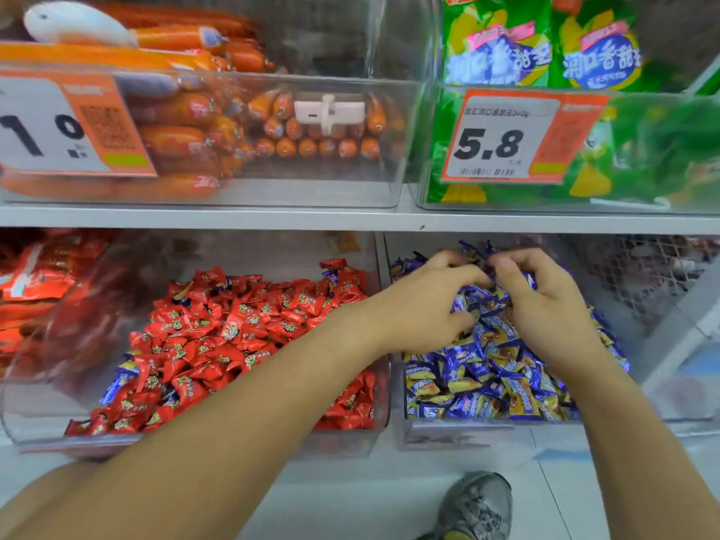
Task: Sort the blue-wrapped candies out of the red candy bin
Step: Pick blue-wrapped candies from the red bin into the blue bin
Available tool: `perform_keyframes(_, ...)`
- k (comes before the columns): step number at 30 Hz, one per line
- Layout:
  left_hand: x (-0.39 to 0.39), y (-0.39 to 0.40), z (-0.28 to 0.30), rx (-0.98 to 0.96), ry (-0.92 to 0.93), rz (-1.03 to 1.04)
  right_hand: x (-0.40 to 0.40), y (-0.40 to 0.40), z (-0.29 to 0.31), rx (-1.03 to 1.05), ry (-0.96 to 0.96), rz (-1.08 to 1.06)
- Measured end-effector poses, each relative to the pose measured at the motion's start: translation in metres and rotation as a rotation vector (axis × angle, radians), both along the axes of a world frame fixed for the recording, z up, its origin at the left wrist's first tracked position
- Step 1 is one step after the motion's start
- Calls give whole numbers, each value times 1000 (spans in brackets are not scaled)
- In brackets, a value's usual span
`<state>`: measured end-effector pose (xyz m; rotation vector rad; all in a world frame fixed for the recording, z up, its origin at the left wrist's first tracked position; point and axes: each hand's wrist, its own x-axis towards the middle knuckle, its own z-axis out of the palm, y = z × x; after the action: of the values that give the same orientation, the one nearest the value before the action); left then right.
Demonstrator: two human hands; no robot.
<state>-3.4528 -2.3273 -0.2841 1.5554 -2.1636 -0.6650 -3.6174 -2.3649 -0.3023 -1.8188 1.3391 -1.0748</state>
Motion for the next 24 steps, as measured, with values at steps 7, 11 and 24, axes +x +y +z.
perform_keyframes(7,59,39,-20,-260,47,159,13,-3,9,30,9,101)
perform_keyframes(11,122,61,-42,-147,-214,269,37,14,12,-43,84,128)
perform_keyframes(24,192,82,-66,104,-317,228,221,-51,-3,-88,1253,575)
